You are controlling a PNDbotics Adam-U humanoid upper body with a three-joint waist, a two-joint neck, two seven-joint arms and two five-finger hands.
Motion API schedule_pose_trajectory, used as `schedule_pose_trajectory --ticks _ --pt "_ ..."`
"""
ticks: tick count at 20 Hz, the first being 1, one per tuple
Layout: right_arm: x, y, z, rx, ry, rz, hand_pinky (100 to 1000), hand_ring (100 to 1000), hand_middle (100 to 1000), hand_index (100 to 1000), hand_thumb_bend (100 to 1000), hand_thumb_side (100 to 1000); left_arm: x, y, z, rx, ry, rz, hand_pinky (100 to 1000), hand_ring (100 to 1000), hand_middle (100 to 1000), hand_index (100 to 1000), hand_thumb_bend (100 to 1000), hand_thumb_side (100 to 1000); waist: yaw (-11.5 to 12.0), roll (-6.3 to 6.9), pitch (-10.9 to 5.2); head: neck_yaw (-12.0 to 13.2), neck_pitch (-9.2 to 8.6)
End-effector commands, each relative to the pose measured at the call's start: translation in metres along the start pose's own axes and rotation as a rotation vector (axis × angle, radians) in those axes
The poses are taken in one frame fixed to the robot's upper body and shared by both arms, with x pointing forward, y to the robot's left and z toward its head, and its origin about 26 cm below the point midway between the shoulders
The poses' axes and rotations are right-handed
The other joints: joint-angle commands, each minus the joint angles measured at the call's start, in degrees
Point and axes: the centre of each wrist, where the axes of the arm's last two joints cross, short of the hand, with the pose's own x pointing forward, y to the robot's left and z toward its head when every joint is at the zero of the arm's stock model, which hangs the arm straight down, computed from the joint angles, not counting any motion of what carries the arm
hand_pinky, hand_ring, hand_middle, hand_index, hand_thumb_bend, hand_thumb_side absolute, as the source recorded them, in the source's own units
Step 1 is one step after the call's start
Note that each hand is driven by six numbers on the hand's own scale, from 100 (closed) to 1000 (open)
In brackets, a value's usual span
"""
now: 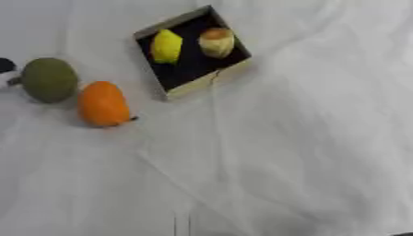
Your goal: Pick up objects on the table and place them in the box.
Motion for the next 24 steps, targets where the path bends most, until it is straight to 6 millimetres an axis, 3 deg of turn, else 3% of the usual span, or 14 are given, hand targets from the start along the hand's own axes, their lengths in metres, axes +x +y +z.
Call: schedule_pose_trajectory --ticks 1,8,14,18,24 --pt "-0.002 -0.013 0.001 -0.032 0.003 0.007 892 897 804 872 100 297 -0.001 0.007 -0.005 0.007 -0.001 -0.018 863 860 830 877 594 120 -0.1 0.47 -1.83 0.0 -0.82" --pt "0.0 -0.011 0.0 -0.031 -0.001 -0.001 892 896 804 871 100 301 -0.002 -0.001 -0.018 -0.053 -0.005 -0.03 874 875 836 865 643 100 -0.4 0.45 -1.57 0.1 -0.91" --pt "-0.002 -0.009 -0.001 -0.026 0.005 -0.005 892 896 804 871 100 301 -0.004 -0.002 -0.018 -0.159 -0.026 -0.038 877 879 834 859 633 100 -0.3 0.61 -1.31 0.1 -0.9" --pt "-0.002 -0.007 -0.001 -0.022 0.006 -0.009 891 894 803 870 100 300 -0.004 0.0 -0.016 -0.205 -0.019 -0.047 882 883 839 864 673 106 -0.2 0.69 -1.25 0.1 -0.87" --pt "-0.003 -0.004 -0.001 -0.019 0.008 -0.015 891 893 803 870 100 300 -0.008 -0.012 -0.021 -0.234 0.018 -0.062 883 883 841 863 663 116 -0.4 0.55 -1.18 0.2 -1.13"
